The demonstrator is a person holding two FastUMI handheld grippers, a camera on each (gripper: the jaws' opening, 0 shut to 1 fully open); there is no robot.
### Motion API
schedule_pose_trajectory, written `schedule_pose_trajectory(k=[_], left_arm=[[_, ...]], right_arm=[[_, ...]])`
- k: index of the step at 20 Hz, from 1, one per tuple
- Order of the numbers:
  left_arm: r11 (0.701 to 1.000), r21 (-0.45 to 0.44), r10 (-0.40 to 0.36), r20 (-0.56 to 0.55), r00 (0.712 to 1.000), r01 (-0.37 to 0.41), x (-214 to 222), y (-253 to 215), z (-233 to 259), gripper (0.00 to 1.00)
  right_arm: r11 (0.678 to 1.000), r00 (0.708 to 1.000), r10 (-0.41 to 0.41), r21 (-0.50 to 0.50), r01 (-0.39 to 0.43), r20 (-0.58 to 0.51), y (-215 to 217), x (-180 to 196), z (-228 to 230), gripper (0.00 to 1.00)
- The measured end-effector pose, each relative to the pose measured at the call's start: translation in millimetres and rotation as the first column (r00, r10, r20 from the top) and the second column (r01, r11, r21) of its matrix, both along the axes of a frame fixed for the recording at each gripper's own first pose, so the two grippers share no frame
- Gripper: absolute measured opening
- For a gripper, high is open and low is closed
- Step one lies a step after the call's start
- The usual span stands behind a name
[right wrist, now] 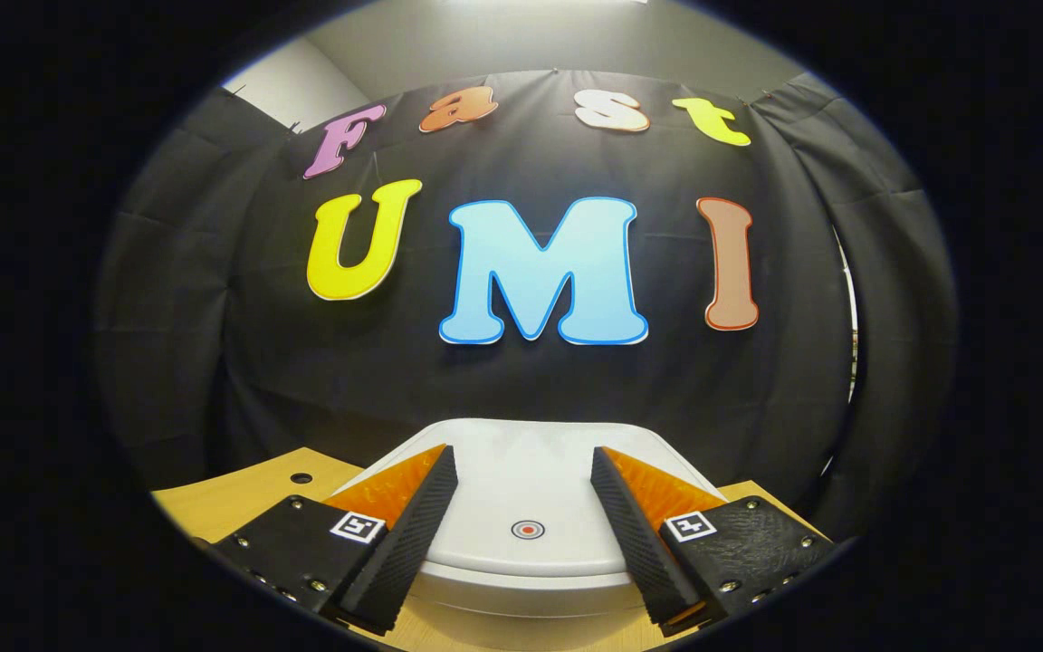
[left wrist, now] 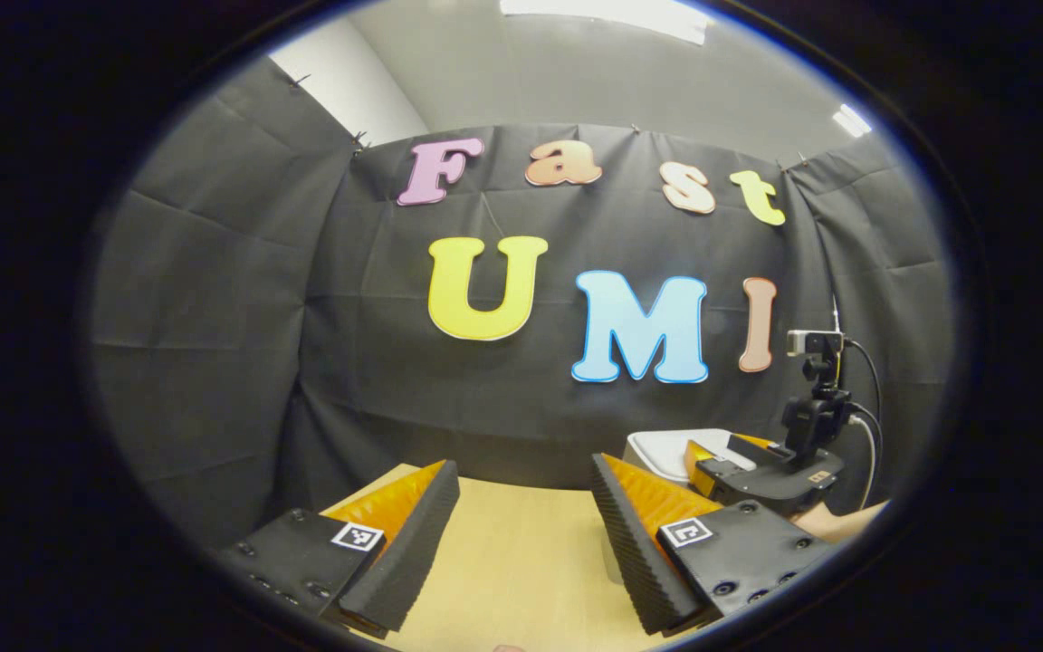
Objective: Press the lid of the desktop garbage bin to open it, pick up the crumpled paper on the desktop and throw it into the bin, then pick up the pop can on the desktop and drop it into the bin, and finally close the garbage bin lid.
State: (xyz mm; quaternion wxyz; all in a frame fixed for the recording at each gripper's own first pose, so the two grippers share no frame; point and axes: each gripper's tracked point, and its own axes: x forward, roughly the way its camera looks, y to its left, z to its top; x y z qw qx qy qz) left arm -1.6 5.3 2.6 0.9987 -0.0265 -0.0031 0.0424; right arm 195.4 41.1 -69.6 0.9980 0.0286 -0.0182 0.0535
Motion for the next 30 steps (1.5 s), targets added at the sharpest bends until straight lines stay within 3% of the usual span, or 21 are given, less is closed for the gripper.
schedule_pose_trajectory(k=[4,7,11,16,20,26,30], left_arm=[[0.999,-0.048,-0.004,0.023,1.0,0.005,4,-2,8,0.95],[0.999,-0.033,0.002,0.032,1.0,-0.001,11,0,12,0.95],[0.999,-0.036,0.013,0.032,0.999,-0.011,10,4,14,0.95],[0.999,-0.026,0.042,0.028,0.999,-0.041,6,18,9,0.95],[0.998,0.002,0.059,-0.001,0.998,-0.059,6,28,-8,0.95],[0.998,0.045,0.033,0.049,0.998,-0.036,15,23,-4,0.96],[0.998,0.064,0.022,0.087,0.996,-0.027,13,21,-1,0.95]], right_arm=[[1.0,1.0,-0.011,0.008,0.011,0.007,-1,0,2,0.97],[0.999,1.0,-0.029,0.03,0.029,-0.009,-1,1,4,0.96],[0.999,0.999,-0.037,-0.024,0.037,-0.012,-7,-9,13,0.95],[0.989,0.995,0.001,-0.145,0.014,0.102,-8,-50,44,0.95],[0.992,0.984,0.021,-0.129,0.002,0.178,-7,-99,73,0.94],[0.994,0.99,0.077,-0.088,-0.067,0.114,10,-150,75,0.94],[0.996,0.993,0.076,-0.049,-0.072,0.088,10,-162,78,0.94]])
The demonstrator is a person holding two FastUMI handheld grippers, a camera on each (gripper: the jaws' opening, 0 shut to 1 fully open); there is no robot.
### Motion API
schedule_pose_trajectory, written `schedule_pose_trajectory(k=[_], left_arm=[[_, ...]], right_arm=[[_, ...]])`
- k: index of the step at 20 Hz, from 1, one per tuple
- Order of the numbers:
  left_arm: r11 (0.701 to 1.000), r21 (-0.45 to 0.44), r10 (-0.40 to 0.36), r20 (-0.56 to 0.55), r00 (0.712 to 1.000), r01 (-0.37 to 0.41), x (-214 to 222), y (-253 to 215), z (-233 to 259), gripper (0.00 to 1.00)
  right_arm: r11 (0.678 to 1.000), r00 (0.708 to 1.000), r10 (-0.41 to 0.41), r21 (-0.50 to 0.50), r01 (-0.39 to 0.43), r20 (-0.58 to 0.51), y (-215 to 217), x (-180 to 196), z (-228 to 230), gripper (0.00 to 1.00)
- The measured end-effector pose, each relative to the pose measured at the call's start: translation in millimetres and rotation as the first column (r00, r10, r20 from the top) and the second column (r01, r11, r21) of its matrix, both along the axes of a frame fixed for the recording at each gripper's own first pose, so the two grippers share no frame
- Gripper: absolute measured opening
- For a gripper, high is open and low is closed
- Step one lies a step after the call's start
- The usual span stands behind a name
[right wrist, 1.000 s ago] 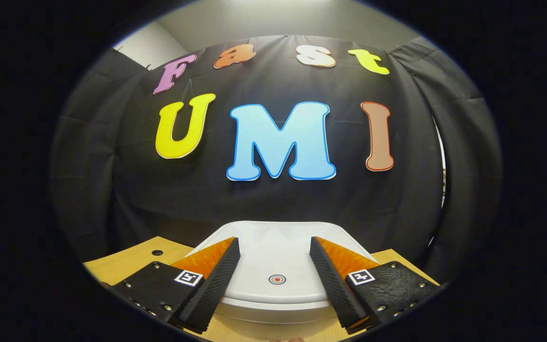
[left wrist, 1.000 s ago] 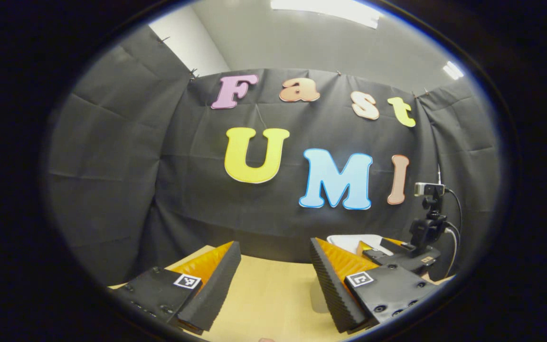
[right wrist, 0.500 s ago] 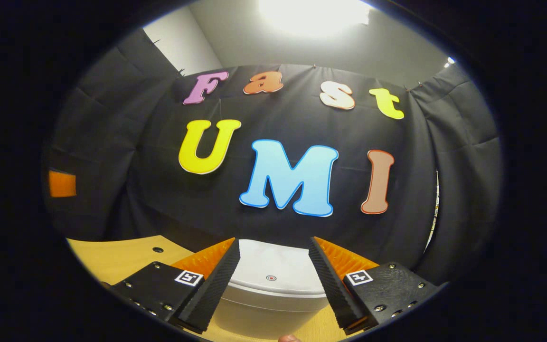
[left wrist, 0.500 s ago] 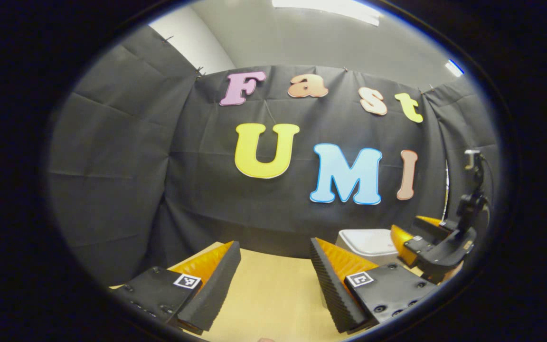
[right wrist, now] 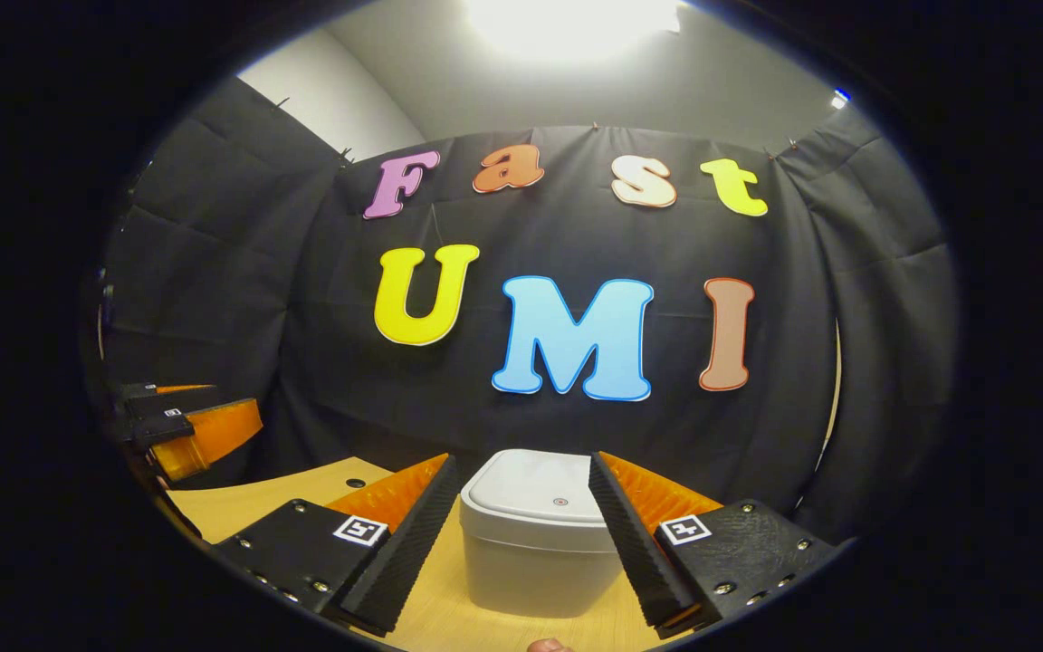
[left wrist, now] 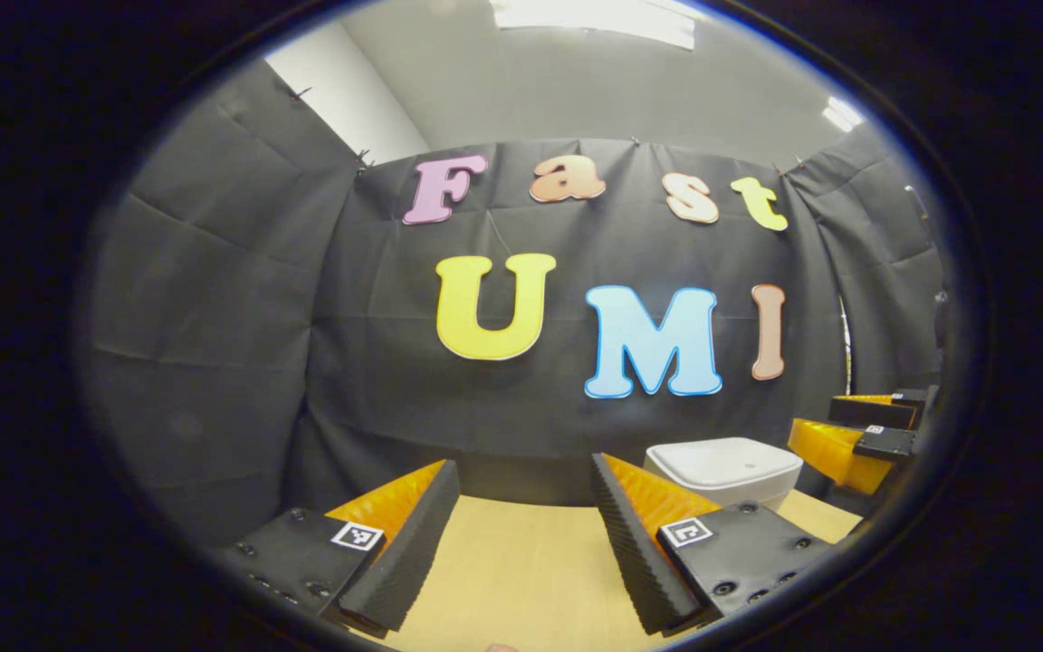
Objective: Press the lid of the desktop garbage bin to open it, pick up the crumpled paper on the desktop and throw it into the bin, then pick up the pop can on the desktop and drop it into the bin, and finally close the garbage bin lid.
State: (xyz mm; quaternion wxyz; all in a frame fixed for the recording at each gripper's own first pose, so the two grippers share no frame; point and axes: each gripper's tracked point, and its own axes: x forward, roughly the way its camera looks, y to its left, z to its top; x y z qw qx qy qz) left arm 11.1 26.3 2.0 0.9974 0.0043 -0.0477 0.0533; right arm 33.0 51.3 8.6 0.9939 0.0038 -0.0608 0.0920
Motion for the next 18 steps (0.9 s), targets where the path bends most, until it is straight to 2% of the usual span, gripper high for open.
schedule_pose_trajectory(k=[5,9,18], left_arm=[[1.0,-0.018,-0.011,-0.004,1.0,0.011,4,3,-6,0.95],[1.0,0.013,-0.008,-0.006,1.0,0.008,7,6,-6,0.95],[0.999,0.021,-0.047,-0.006,0.999,0.047,20,-7,-8,0.95]], right_arm=[[0.999,0.999,-0.002,0.048,0.005,-0.047,2,-1,-5,0.94],[0.999,0.999,-0.009,0.049,0.012,-0.049,2,0,-4,0.94],[1.0,0.999,-0.01,0.026,0.011,-0.049,4,-3,-5,0.94]])
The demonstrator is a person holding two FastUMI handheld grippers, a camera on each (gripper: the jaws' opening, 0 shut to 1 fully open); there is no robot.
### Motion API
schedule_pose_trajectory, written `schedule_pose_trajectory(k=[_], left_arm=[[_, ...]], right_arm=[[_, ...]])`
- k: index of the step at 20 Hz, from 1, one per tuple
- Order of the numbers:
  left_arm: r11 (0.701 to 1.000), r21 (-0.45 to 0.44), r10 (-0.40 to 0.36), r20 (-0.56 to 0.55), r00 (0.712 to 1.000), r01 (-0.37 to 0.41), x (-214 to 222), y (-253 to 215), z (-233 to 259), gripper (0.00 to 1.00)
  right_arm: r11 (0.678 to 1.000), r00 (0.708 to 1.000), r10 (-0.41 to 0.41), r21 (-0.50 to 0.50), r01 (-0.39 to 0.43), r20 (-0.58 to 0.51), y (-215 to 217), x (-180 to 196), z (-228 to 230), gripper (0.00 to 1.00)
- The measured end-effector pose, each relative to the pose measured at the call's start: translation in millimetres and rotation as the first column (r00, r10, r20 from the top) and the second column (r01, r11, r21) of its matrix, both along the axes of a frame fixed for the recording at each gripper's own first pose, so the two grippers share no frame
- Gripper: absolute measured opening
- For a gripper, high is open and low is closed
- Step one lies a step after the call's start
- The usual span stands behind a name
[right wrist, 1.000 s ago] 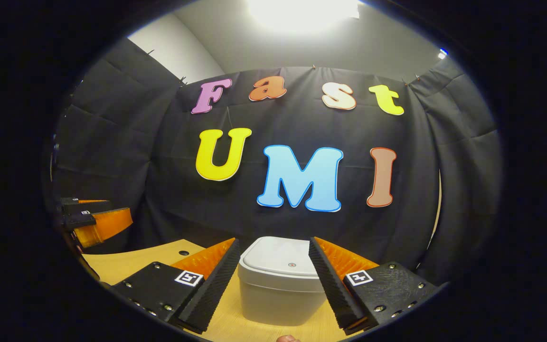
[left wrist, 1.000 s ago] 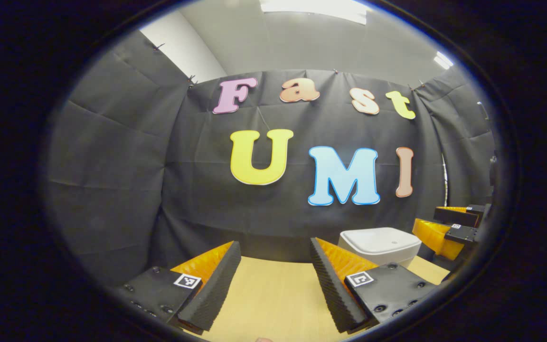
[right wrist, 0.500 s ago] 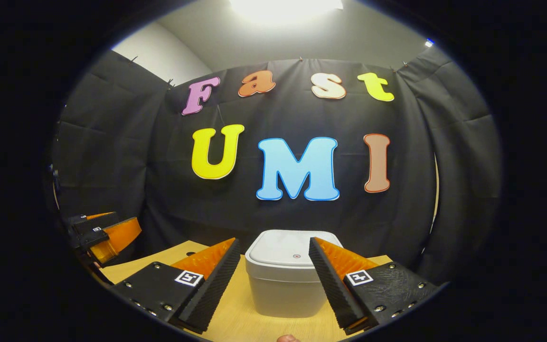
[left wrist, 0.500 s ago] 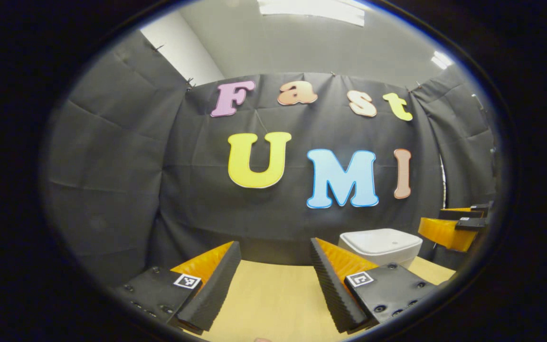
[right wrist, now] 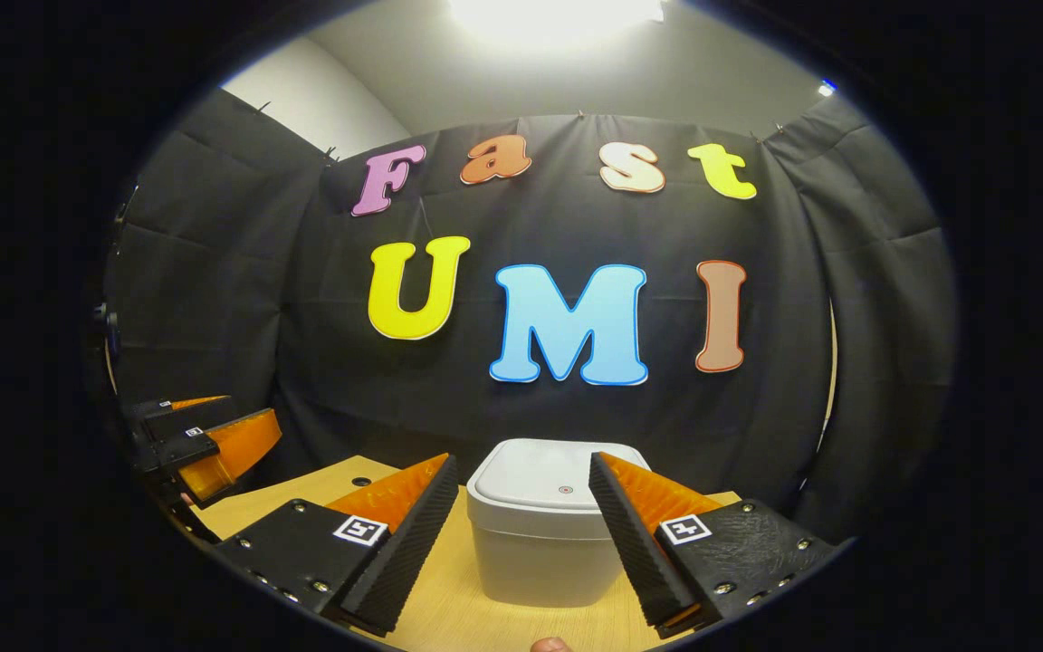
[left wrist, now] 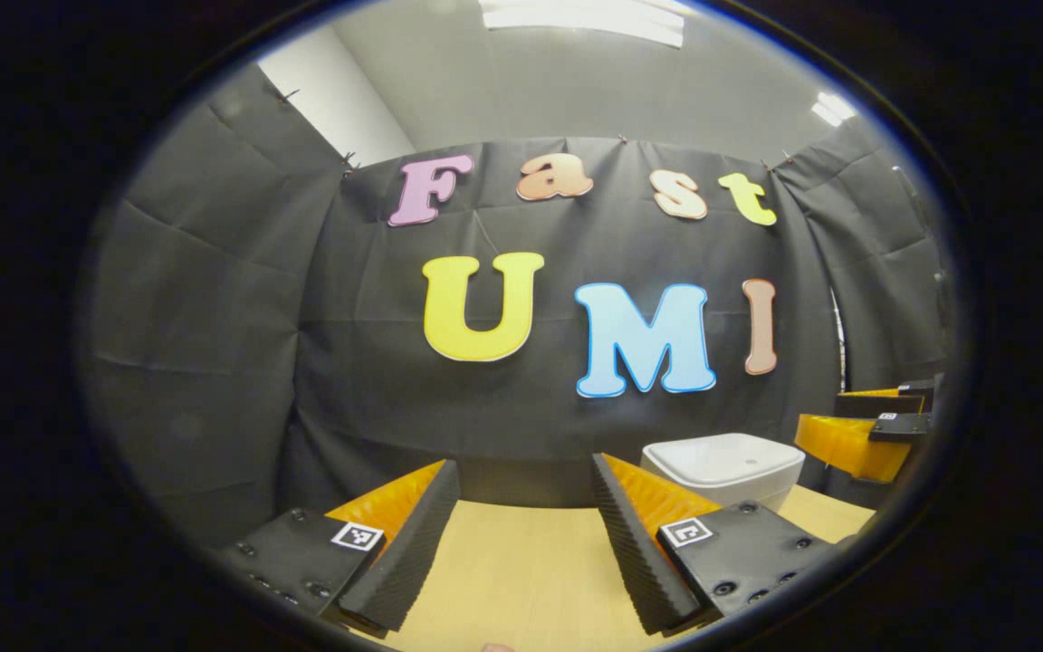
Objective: Press the lid of the desktop garbage bin to open it, pick up the crumpled paper on the desktop and throw it into the bin, then pick up the pop can on the desktop and drop it into the bin, and finally close the garbage bin lid.
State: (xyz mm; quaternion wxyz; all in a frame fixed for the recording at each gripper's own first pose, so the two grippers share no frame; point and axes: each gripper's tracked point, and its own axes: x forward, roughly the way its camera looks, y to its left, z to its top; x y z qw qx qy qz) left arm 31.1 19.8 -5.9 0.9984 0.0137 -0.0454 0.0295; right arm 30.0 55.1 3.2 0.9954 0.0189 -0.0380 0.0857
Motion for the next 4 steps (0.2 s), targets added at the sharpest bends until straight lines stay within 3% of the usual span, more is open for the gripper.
schedule_pose_trajectory(k=[4], left_arm=[[1.0,0.003,-0.018,-0.003,1.0,0.018,7.3,-8.2,-2.4,0.95]], right_arm=[[0.999,1.0,-0.013,0.046,0.014,-0.024,-4.9,-3.2,-3.3,0.94]])
